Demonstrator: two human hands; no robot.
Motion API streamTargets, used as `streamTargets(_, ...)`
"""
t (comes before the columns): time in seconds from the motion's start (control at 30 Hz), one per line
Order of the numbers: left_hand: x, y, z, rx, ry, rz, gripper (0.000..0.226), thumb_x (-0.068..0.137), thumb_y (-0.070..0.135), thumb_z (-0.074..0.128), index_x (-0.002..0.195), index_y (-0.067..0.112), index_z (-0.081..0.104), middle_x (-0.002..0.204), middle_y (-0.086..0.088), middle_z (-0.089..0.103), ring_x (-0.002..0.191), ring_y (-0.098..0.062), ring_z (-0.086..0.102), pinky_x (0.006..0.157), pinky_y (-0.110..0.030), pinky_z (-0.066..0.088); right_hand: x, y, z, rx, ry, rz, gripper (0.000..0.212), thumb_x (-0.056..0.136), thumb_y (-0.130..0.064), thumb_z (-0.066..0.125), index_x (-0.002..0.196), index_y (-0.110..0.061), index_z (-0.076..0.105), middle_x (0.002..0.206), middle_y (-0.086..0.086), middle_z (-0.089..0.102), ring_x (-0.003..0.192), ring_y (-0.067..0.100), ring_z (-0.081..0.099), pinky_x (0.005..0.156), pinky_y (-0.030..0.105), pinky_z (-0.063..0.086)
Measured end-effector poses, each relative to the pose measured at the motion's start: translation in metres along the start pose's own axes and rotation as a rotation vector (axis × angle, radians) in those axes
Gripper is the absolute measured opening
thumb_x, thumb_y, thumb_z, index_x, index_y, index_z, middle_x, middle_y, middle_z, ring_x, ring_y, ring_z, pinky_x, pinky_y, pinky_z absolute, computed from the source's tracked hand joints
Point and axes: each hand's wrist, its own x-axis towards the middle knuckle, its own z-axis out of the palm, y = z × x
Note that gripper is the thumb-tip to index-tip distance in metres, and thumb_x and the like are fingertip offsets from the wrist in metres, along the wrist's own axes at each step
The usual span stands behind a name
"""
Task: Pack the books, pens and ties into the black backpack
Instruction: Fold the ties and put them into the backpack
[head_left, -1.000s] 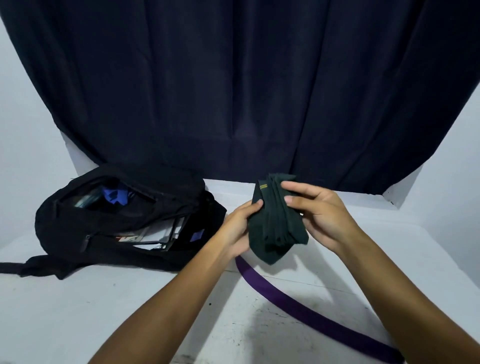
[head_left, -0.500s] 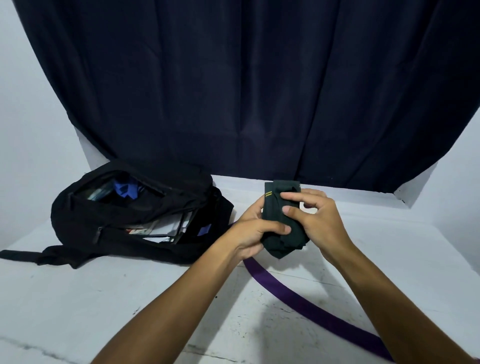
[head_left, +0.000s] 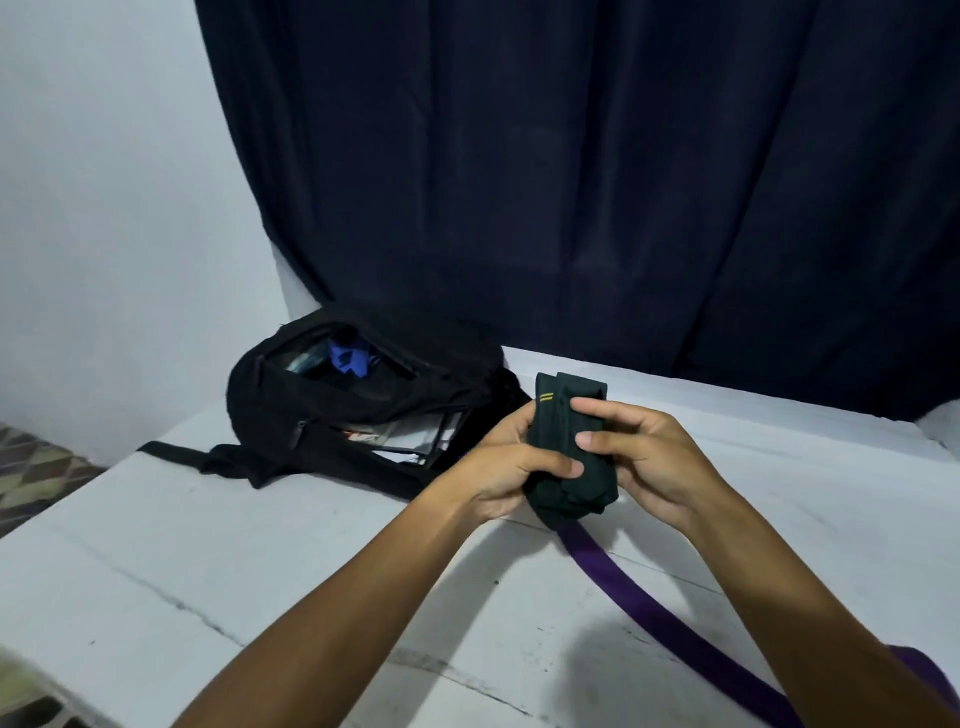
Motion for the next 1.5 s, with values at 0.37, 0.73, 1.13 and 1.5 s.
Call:
streamTargets(0.37, -0.026, 0.116, -0.206, 0.821, 0.497, 0.310, 0.012, 0.091, 0.008, 0.065, 0.101, 0.014, 0.069, 0.093, -0.011, 0.071, 0.083, -0.016, 0.065, 0.079, -0.038, 0.055, 0.076, 0.047, 0.142, 0.245, -0.059, 0.047, 0.041, 0.079, 0.017, 0.054, 0.116, 0.000, 0.063, 0.103, 0.021, 0.071, 0.087, 0.023, 0.072, 0.067, 0.026, 0.058)
streamTargets(0.73, 0.097, 0.178, -0.308, 1.766, -0.308, 0.341, 0.026, 0.089, 0.038, 0.067, 0.108, 0.022, 0.074, 0.138, -0.004, 0.054, 0.132, -0.020, 0.039, 0.107, -0.035, 0.034, 0.157, 0.107, 0.259, 0.212, 0.178, 0.004, 0.047, 0.075, 0.012, 0.068, 0.110, -0.020, 0.067, 0.120, 0.017, 0.065, 0.113, 0.028, 0.062, 0.104, 0.045, 0.044)
streamTargets(1.13, 0.122, 0.228, -0.317, 1.622, -0.208, 0.412, 0.022, 0.090, 0.040, 0.064, 0.095, 0.023, 0.077, 0.132, 0.005, 0.058, 0.102, -0.010, 0.057, 0.092, -0.037, 0.048, 0.279, 0.098, 0.306, 0.081, 0.721, -0.140, 0.067, 0.081, -0.009, 0.075, 0.141, -0.012, 0.045, 0.144, 0.005, 0.043, 0.125, 0.026, 0.050, 0.105, 0.037, 0.043)
streamTargets(1.5, 0.123, 0.229, -0.330, 1.567, -0.112, 0.422, 0.022, 0.090, 0.040, 0.065, 0.095, 0.022, 0.077, 0.122, 0.005, 0.064, 0.113, -0.013, 0.057, 0.098, -0.032, 0.041, 0.279, 0.105, 0.280, -0.897, 0.583, -0.012, 0.067, 0.090, -0.045, 0.061, 0.147, -0.019, 0.036, 0.144, 0.018, 0.041, 0.137, 0.038, 0.028, 0.108, 0.039, 0.031)
